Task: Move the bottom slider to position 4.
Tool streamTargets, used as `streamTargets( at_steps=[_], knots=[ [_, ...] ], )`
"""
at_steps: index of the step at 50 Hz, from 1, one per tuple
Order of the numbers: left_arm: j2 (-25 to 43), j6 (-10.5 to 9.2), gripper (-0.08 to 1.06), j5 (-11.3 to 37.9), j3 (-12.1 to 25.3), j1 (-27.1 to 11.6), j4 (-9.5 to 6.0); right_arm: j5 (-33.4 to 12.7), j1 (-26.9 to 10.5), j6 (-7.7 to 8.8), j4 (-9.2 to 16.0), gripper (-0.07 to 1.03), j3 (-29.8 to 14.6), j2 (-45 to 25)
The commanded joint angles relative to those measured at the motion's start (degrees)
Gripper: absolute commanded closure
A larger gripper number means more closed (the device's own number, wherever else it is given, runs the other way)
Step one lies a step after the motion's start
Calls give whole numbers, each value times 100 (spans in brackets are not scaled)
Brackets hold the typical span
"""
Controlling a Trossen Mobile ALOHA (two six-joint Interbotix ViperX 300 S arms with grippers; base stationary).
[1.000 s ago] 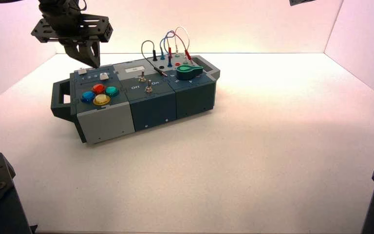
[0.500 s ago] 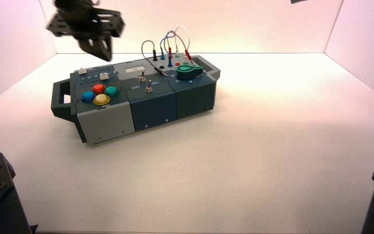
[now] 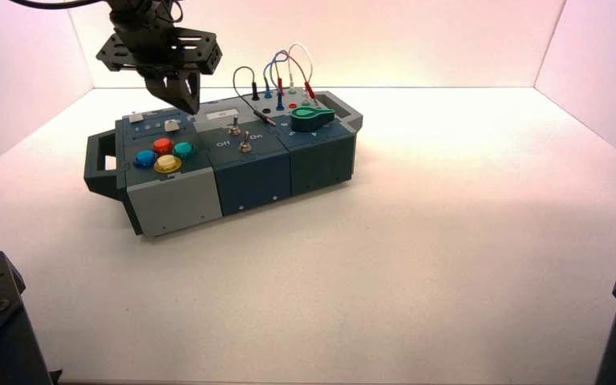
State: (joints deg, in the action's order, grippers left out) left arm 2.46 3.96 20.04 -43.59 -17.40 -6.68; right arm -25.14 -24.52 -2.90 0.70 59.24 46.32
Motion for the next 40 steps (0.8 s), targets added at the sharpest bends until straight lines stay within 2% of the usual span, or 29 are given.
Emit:
streamTargets(
  at_steps=[1, 40],
  knots=[
    [-123, 9, 100, 18, 53, 88, 26, 35, -18, -9, 18, 98, -141, -9],
    [18, 26, 100, 176, 9, 202, 132, 26, -9, 0, 18, 98, -132, -9]
  ],
)
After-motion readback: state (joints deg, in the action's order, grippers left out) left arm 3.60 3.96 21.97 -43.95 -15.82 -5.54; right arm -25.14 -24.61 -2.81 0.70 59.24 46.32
